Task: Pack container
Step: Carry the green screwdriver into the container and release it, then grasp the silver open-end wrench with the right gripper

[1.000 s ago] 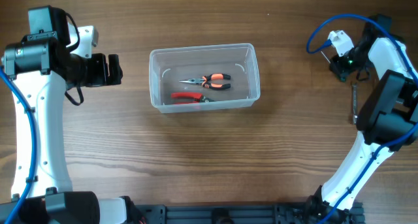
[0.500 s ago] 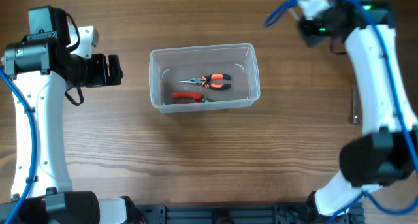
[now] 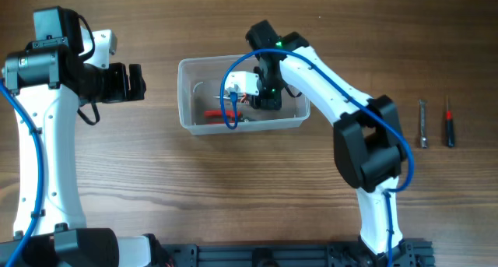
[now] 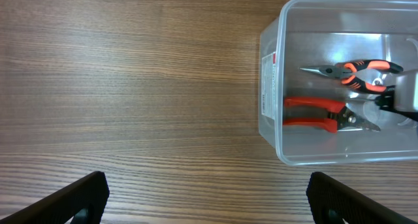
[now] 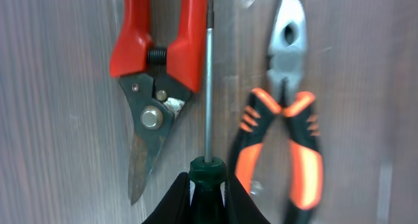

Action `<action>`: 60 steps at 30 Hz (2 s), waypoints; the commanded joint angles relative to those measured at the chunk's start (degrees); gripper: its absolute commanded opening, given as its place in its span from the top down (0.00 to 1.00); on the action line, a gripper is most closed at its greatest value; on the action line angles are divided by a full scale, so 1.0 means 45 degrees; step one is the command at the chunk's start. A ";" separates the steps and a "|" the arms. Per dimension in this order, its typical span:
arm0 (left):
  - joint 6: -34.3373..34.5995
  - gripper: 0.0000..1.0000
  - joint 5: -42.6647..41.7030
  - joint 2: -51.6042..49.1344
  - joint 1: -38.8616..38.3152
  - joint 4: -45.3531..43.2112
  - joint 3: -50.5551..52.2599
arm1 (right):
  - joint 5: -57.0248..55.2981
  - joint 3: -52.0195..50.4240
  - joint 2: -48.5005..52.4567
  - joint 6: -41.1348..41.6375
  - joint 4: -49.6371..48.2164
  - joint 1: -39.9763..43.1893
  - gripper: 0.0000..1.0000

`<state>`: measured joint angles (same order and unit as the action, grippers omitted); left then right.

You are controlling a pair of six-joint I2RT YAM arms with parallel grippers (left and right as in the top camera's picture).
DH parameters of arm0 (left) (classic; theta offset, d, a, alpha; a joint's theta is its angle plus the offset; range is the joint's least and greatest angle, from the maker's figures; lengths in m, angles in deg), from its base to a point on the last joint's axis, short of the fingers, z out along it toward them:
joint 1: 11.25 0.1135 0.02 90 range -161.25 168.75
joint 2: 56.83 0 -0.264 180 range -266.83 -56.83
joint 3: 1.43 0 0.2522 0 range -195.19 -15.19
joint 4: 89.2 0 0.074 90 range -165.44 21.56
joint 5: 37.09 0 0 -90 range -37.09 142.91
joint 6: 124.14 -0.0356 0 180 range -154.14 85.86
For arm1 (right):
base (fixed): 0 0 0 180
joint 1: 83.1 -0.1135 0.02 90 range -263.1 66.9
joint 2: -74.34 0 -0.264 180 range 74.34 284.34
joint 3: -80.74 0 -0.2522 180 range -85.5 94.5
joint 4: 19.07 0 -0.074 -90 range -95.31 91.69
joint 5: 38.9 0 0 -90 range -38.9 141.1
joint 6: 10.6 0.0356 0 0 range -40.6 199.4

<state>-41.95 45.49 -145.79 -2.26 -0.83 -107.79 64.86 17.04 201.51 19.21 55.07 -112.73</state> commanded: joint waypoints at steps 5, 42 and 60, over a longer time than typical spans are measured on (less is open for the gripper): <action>0.0121 0.00 -0.0248 0.0078 -0.0073 -0.0049 -0.0189 | 0.0199 0.0170 -0.0262 0.0860 -0.0083 0.0015 0.59; 0.0136 0.00 -0.0253 0.0078 -0.0073 -0.0228 -0.0189 | -0.2516 -0.6445 -0.3138 0.9685 -0.2997 1.3056 0.02; 0.0136 0.00 -0.0253 0.0078 -0.0073 -0.0223 -0.0189 | -0.1948 -0.6450 -0.1875 0.9748 -0.3089 1.3051 0.67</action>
<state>-41.95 45.49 -145.79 -2.26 -1.72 -107.79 51.50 -10.74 189.43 61.92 40.89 -53.67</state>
